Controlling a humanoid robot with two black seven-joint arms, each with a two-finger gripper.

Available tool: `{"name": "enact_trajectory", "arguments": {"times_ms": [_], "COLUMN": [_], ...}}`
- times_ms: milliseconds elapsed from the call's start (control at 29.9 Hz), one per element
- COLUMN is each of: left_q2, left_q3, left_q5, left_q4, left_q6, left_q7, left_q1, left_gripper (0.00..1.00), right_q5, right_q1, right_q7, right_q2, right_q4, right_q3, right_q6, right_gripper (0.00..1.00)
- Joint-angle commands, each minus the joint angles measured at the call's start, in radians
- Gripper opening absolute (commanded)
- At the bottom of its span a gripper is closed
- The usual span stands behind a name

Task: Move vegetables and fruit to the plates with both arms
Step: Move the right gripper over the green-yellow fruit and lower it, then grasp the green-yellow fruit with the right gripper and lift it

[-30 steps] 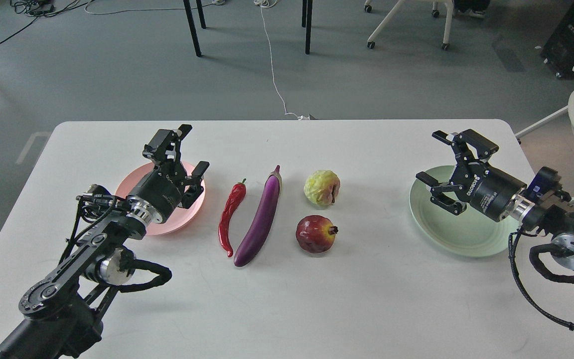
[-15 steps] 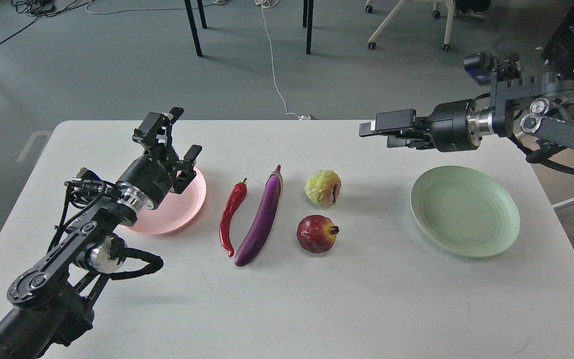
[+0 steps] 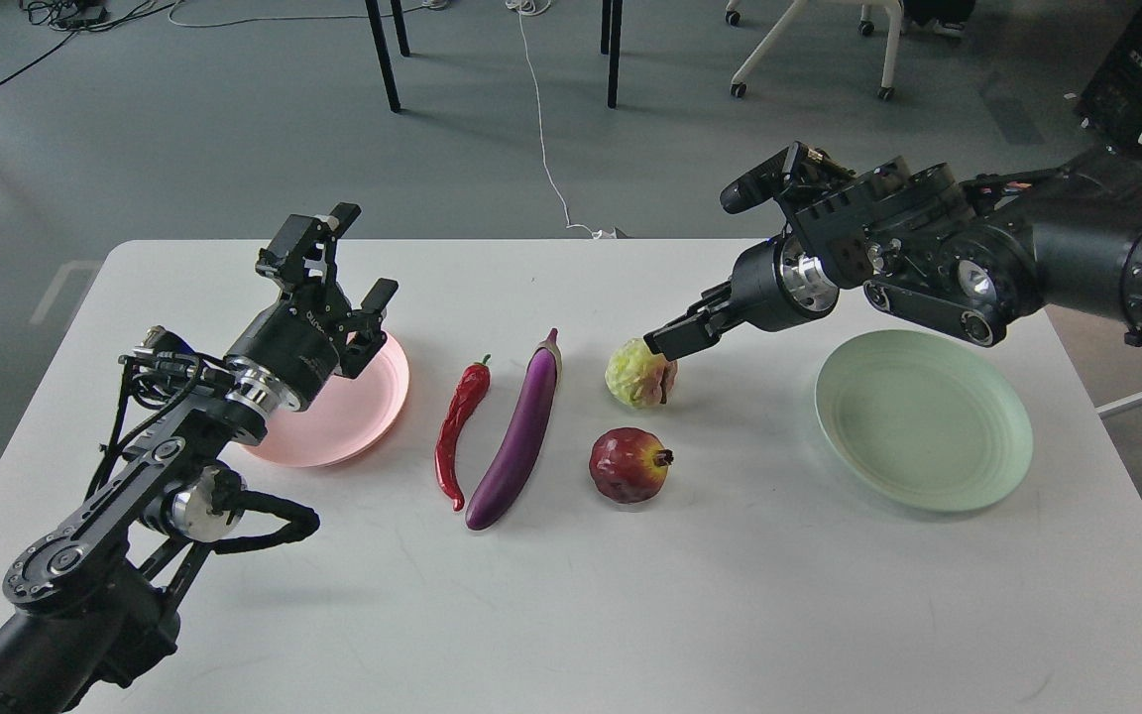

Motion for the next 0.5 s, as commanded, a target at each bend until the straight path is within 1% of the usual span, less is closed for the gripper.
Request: {"name": "enact_trajectory", "arguments": {"times_ms": [0,167,469], "left_q2": [0.002,0.000,0.003], "left_q3": [0.000,-0.002,-0.003], "left_q5": [0.000,0.000,0.002], "left_q4": [0.000,-0.003,-0.029], "left_q6": [0.000,0.000,0.002], "left_q7": [0.001,-0.001,-0.001], "left_q1": [0.002,0.003,0.011], "left_gripper": [0.99,0.99,0.99], "right_q5": [0.000,0.000,0.000], "right_q1": [-0.033,-0.086,-0.111], "right_q7": [0.000,0.000,0.000], "right_q2": [0.019,0.071,0.117], "right_q4": [-0.038,-0.078,-0.130], "right_q3": [-0.002,-0.004,-0.027], "right_q6": [-0.008,-0.113,-0.127], "right_gripper": [0.98,0.98,0.98]}}
